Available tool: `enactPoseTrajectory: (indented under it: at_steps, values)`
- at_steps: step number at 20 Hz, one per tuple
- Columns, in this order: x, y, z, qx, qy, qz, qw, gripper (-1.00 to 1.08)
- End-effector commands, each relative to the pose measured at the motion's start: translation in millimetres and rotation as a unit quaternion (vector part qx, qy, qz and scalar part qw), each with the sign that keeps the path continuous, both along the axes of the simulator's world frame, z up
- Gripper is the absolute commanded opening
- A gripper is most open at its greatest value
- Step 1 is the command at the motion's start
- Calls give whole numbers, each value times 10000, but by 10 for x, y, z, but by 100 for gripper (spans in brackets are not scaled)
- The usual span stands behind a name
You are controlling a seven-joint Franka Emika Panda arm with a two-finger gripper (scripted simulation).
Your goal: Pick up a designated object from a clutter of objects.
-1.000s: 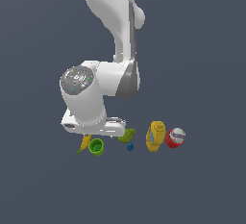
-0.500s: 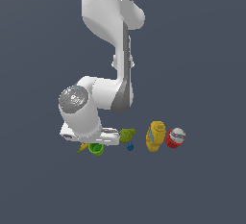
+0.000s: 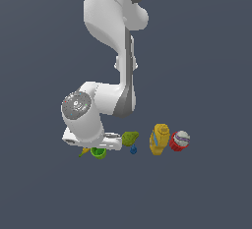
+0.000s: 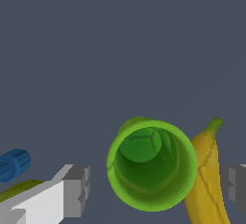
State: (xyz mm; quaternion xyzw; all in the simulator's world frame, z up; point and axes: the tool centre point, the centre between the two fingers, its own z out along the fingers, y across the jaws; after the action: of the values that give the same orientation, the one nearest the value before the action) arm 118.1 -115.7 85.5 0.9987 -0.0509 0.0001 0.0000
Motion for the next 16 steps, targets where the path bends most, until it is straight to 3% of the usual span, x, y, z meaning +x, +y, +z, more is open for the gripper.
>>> enactPoseTrajectory:
  at_steps: [1,12,13,16]
  values:
    - [-6,0,-105,1,5,0,10000,100]
    - [3,-5,-429,0,0,-2,10000,100]
    - [3,-5,-429,0,0,-2,10000,-100]
    - [3,-5,-429,0,0,-2,10000,-100]
